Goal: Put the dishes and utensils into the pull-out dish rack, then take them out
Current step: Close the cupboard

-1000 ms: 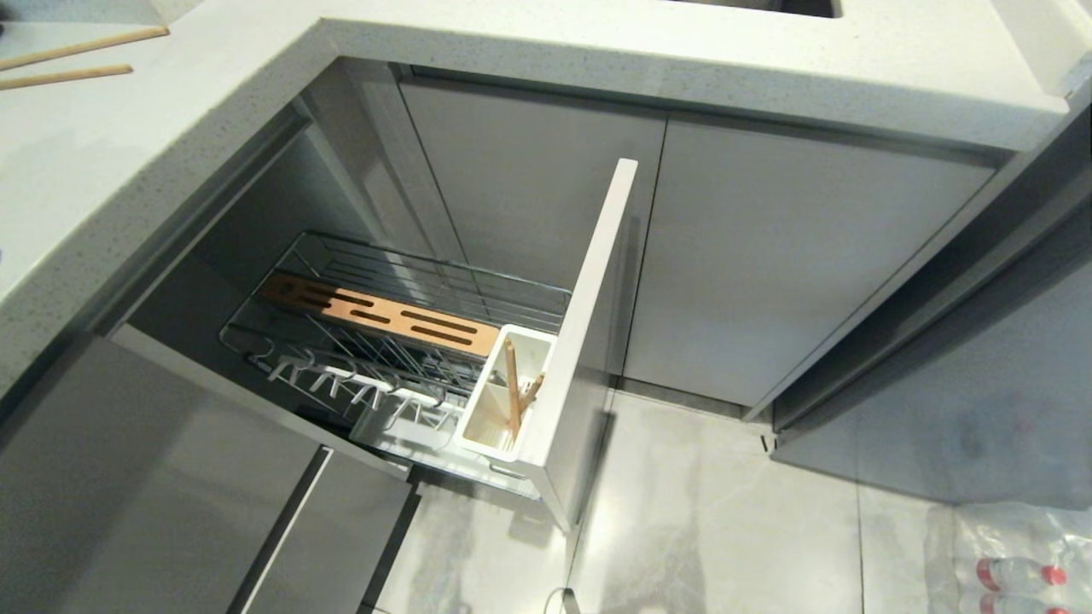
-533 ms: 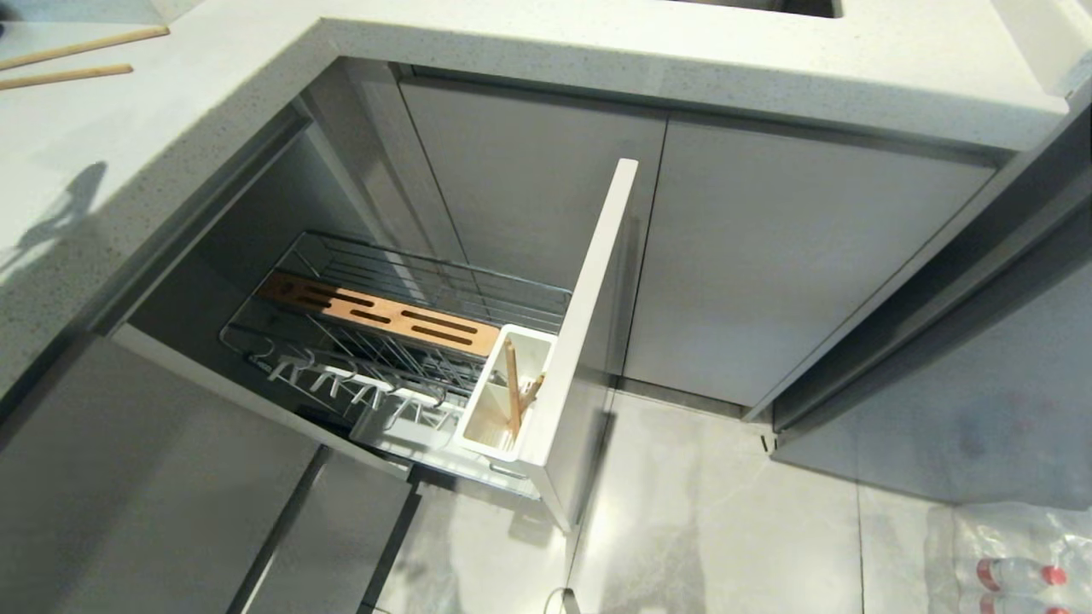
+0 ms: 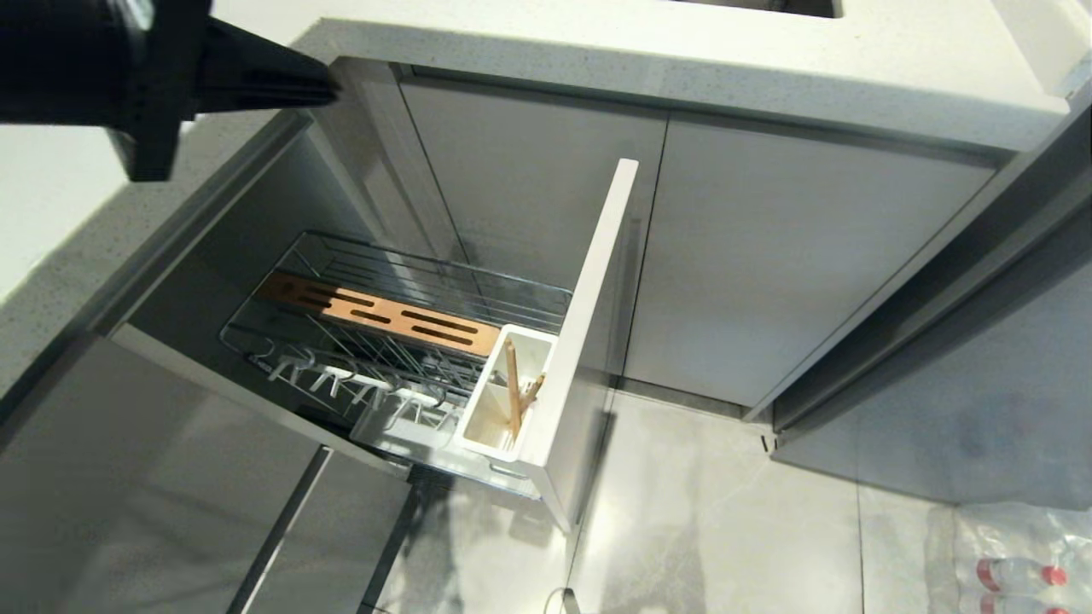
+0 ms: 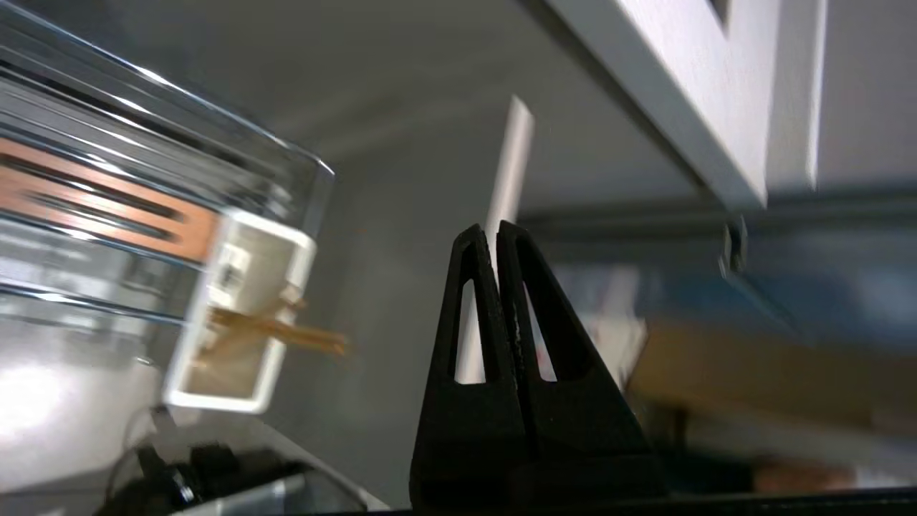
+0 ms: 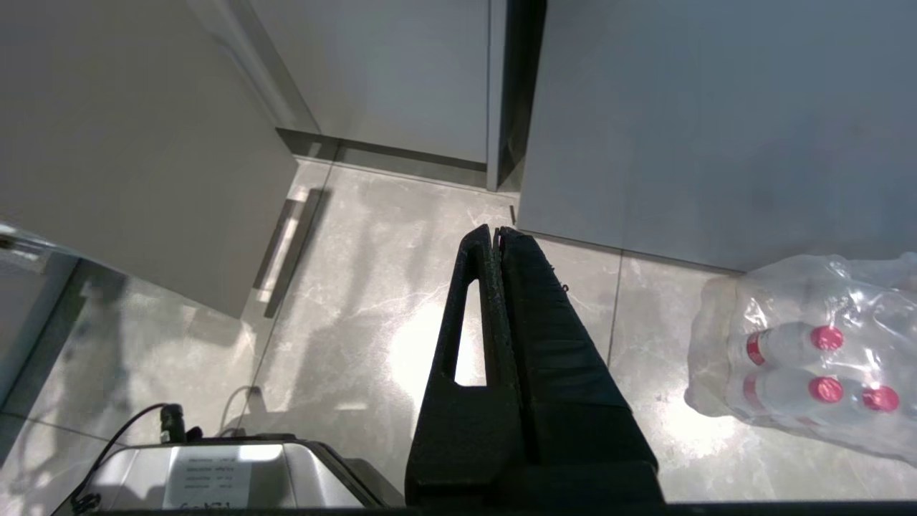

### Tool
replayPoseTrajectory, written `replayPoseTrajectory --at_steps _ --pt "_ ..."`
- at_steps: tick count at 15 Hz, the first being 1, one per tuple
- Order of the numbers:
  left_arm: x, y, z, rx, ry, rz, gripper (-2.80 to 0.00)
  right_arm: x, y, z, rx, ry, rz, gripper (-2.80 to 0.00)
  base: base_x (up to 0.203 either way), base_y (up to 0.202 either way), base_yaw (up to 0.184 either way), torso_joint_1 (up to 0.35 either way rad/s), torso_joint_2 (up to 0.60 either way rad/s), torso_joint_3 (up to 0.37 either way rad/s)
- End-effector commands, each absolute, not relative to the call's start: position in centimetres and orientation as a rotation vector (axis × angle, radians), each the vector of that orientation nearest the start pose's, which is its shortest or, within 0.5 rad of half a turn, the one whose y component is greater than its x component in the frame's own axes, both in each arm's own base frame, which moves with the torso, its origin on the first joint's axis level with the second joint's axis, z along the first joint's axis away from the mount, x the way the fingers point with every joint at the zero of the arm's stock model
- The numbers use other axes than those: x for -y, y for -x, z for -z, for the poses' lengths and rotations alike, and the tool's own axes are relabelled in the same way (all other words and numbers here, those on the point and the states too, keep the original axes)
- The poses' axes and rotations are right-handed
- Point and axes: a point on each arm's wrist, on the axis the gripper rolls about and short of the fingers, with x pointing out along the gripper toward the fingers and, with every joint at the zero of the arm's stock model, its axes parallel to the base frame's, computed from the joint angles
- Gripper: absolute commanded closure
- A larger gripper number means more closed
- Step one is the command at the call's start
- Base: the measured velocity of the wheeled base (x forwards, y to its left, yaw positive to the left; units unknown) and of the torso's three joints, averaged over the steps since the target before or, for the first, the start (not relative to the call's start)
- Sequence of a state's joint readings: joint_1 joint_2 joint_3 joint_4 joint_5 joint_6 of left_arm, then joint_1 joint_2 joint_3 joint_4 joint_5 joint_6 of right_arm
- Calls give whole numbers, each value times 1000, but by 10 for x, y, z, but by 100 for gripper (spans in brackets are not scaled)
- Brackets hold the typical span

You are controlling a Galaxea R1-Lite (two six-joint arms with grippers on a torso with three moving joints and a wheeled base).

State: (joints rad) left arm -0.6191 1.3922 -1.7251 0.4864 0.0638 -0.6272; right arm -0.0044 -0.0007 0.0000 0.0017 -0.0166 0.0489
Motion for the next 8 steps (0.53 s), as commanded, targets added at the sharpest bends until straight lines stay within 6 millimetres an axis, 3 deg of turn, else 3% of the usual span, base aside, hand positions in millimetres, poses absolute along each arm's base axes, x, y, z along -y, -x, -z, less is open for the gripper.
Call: replayPoseTrajectory --at_steps 1,4,8 --pt "151 -170 -390 -429 497 567 0 0 23 -75 -3 -49 22 0 0 0 0 0 0 0" --pt "205 -176 -364 -549 401 664 0 0 23 -75 -3 -49 22 0 0 0 0 0 0 0" --pt "243 -184 -336 -629 285 708 0 0 23 -75 -3 -49 22 0 0 0 0 0 0 0"
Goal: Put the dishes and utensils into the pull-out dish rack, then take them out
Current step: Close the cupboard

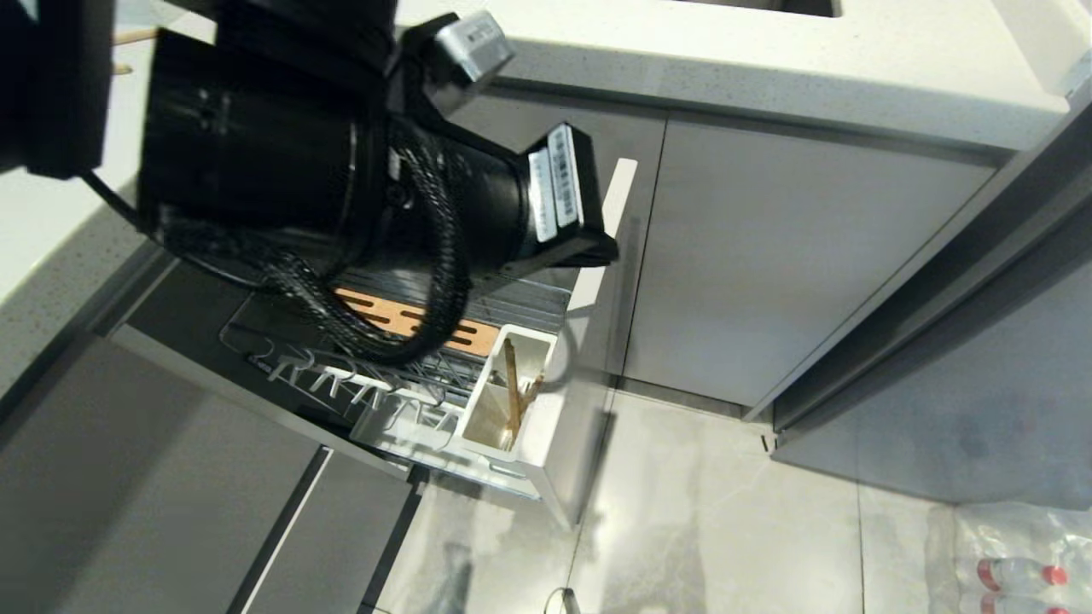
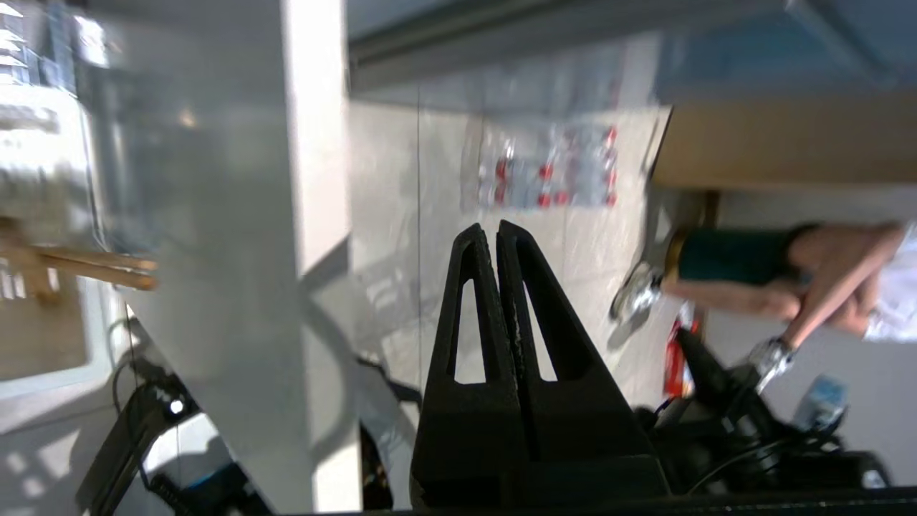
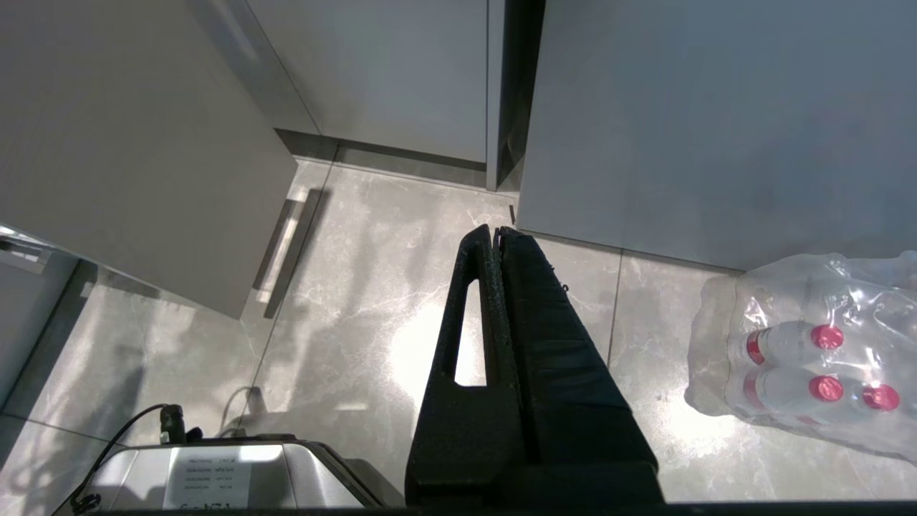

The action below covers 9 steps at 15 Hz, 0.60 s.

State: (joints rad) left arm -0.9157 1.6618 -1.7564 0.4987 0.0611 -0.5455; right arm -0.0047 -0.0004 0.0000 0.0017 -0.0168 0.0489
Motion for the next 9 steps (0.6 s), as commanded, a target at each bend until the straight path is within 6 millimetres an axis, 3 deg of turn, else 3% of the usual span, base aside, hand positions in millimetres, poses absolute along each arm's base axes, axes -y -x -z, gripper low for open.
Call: replayPoseTrajectory --at_steps 1,5,9 --pt "249 -185 -330 -643 272 708 0 0 23 -75 -3 -49 22 0 0 0 0 0 0 0" --pt "267 -188 -313 -736 199 680 0 0 23 -75 -3 -49 22 0 0 0 0 0 0 0" --pt "273 -197 -303 -719 131 516 0 0 23 -75 -3 -49 22 0 0 0 0 0 0 0"
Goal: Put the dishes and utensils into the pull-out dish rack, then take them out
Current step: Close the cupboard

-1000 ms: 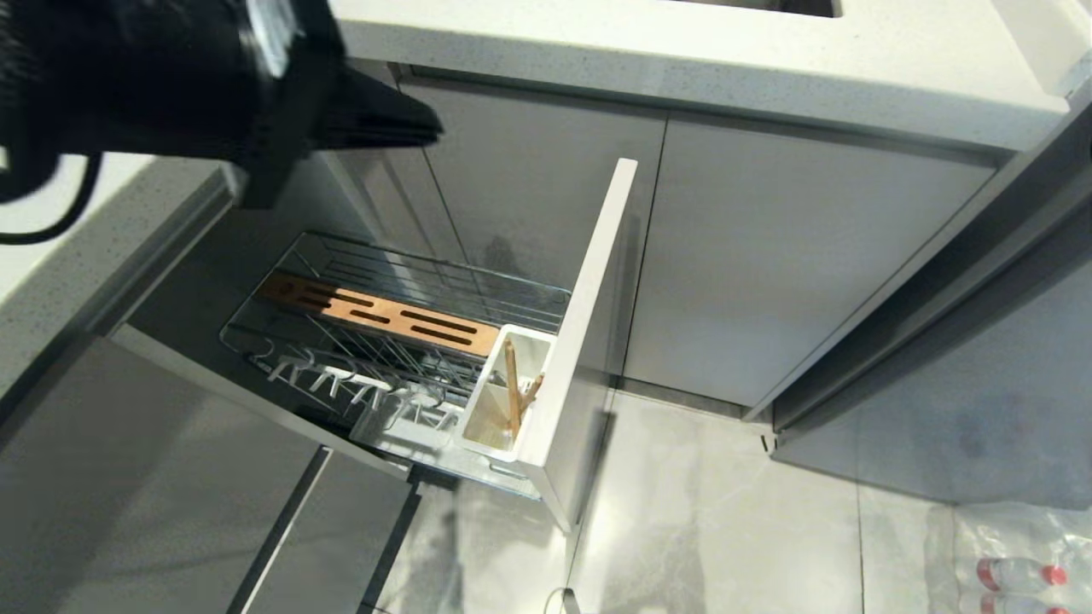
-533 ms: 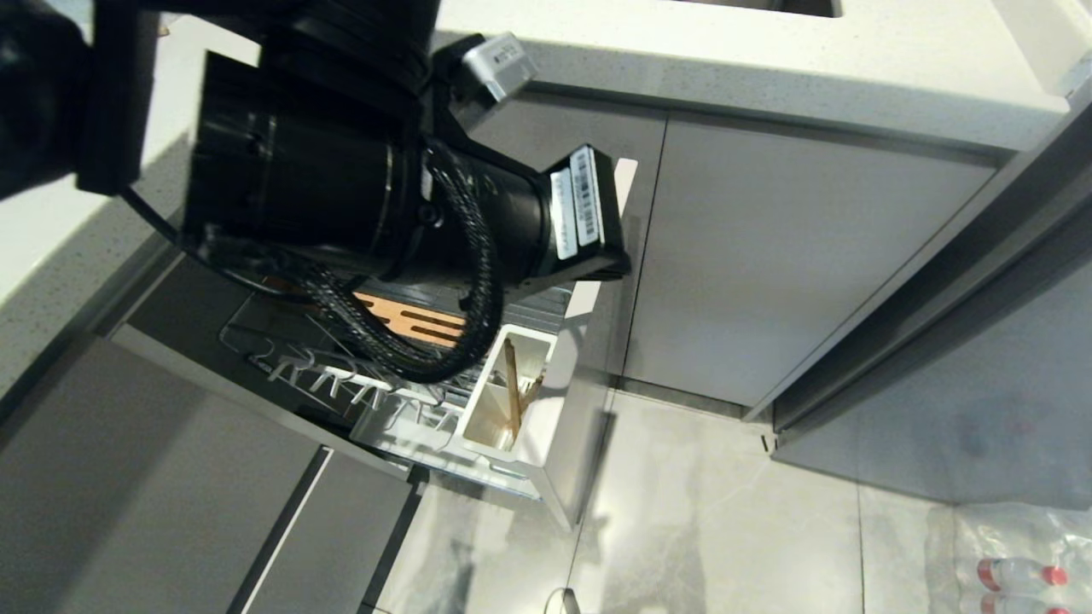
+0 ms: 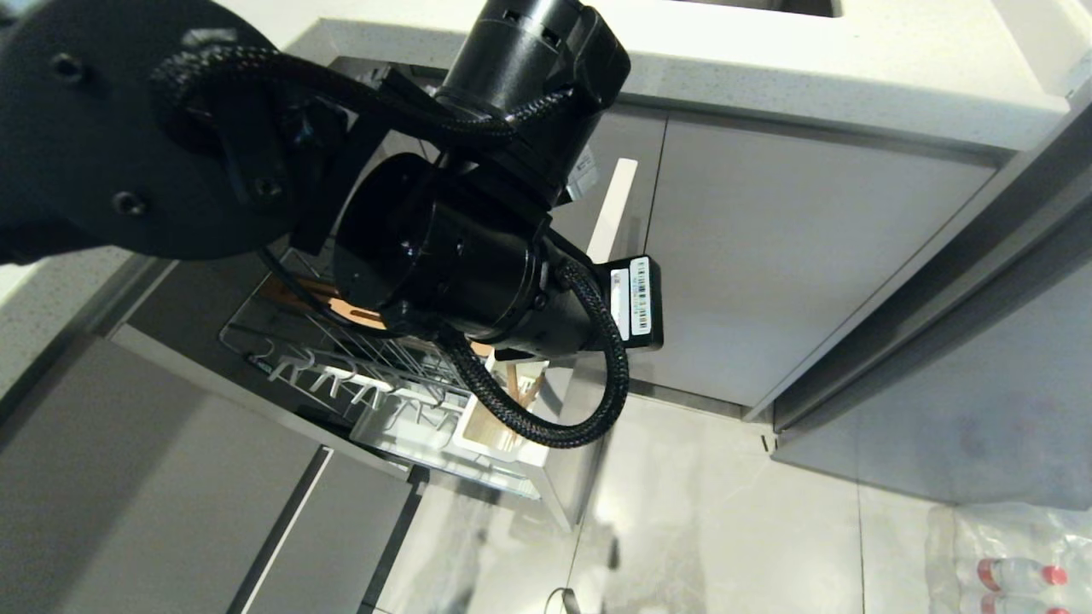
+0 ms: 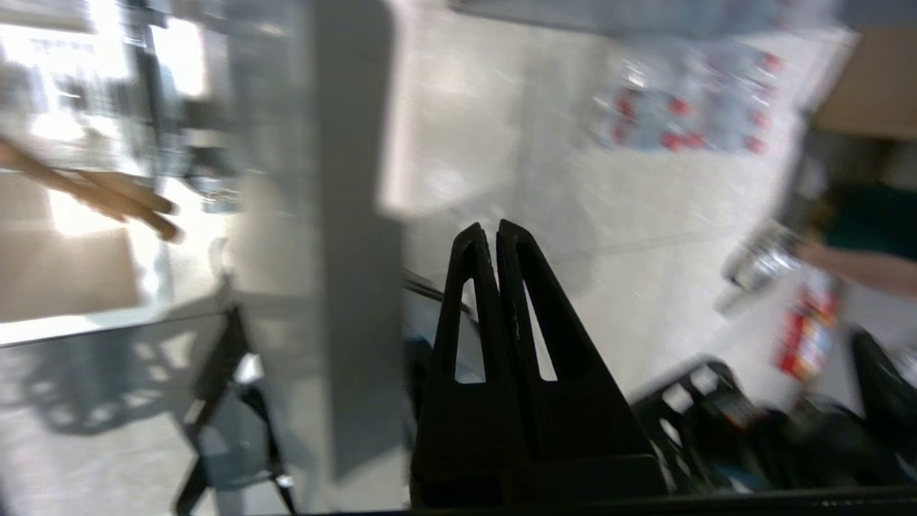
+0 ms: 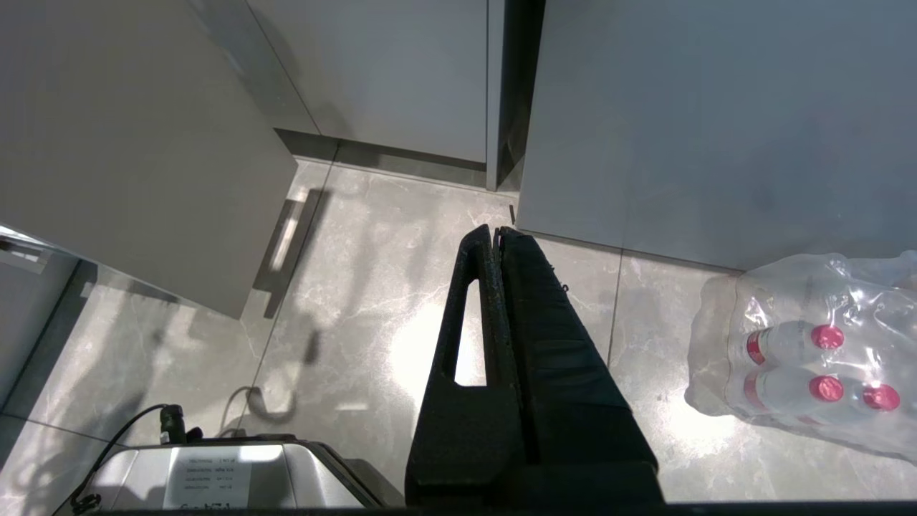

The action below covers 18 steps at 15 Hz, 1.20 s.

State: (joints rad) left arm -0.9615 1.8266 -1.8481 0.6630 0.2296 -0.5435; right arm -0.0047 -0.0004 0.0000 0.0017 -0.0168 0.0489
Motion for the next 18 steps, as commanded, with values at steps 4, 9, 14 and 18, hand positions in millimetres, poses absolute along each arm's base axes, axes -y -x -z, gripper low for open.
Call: replayPoseTrajectory --at_steps 4,9,14,18 --pt "272 -202 -305 -654 111 407 0 0 23 -75 -3 -49 22 0 0 0 0 0 0 0" --pt "265 -208 -305 -576 54 268 0 0 23 -75 -3 -49 22 0 0 0 0 0 0 0" --pt "251 -222 -305 -481 -16 53 0 0 23 -75 -3 -49 22 0 0 0 0 0 0 0" --pt "233 -234 -304 -470 -71 -76 0 0 23 -75 -3 -49 22 0 0 0 0 0 0 0"
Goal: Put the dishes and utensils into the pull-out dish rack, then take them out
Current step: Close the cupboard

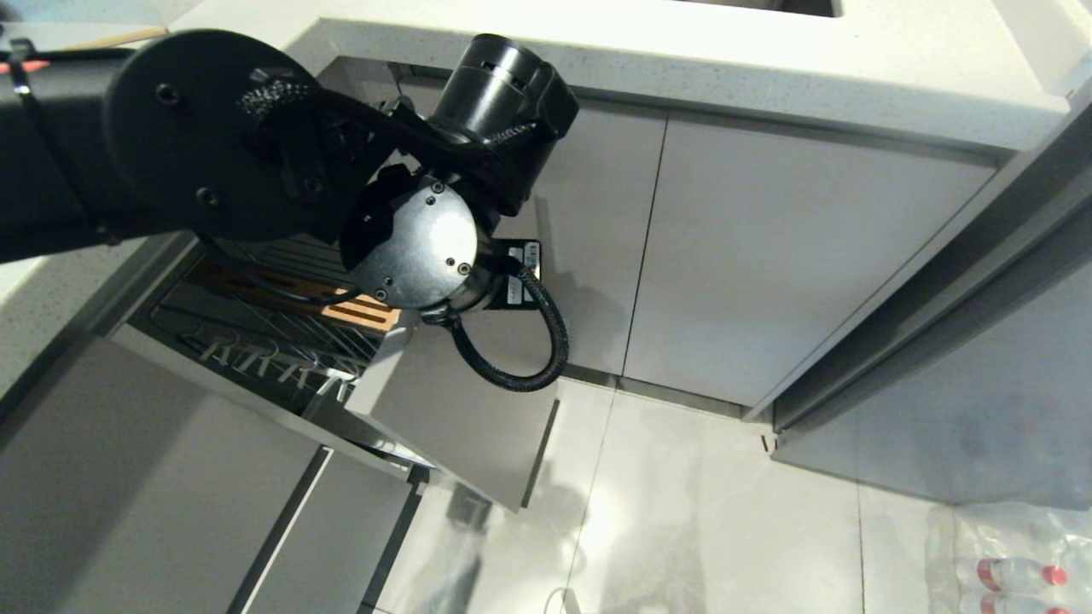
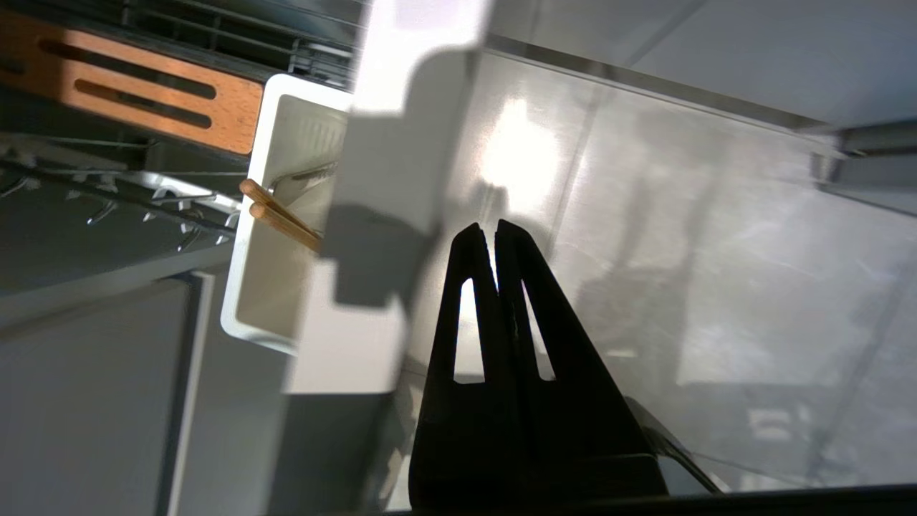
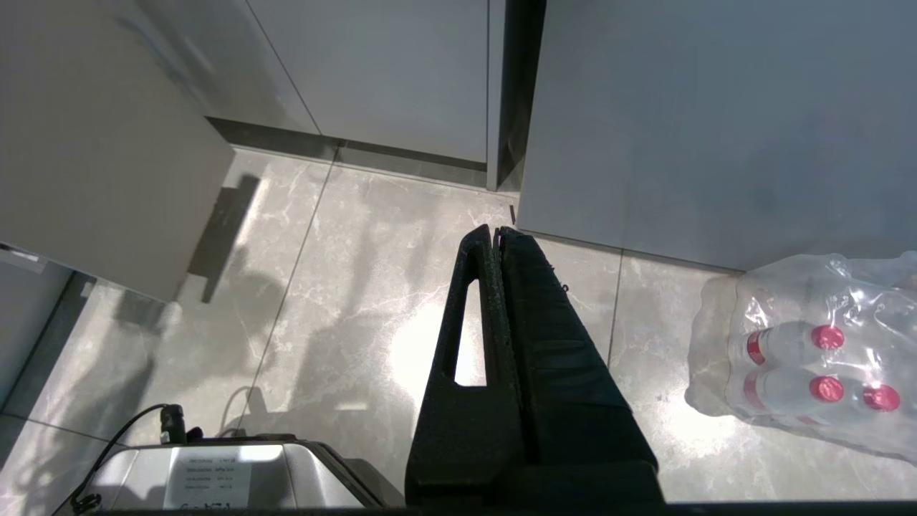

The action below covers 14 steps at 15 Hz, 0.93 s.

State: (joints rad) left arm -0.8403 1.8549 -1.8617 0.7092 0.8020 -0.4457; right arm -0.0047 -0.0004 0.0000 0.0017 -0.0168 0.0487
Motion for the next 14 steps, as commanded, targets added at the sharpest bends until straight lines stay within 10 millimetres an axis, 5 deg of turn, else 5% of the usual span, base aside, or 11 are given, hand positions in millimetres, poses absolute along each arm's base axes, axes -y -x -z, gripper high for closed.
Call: replayPoseTrajectory --at_steps 1,14 --pt "228 -237 -304 -460 -84 -118 0 0 23 -75 -3 -49 22 0 0 0 0 0 0 0" --pt "132 -273 -317 -432 -168 -528 0 0 23 -75 -3 -49 22 0 0 0 0 0 0 0"
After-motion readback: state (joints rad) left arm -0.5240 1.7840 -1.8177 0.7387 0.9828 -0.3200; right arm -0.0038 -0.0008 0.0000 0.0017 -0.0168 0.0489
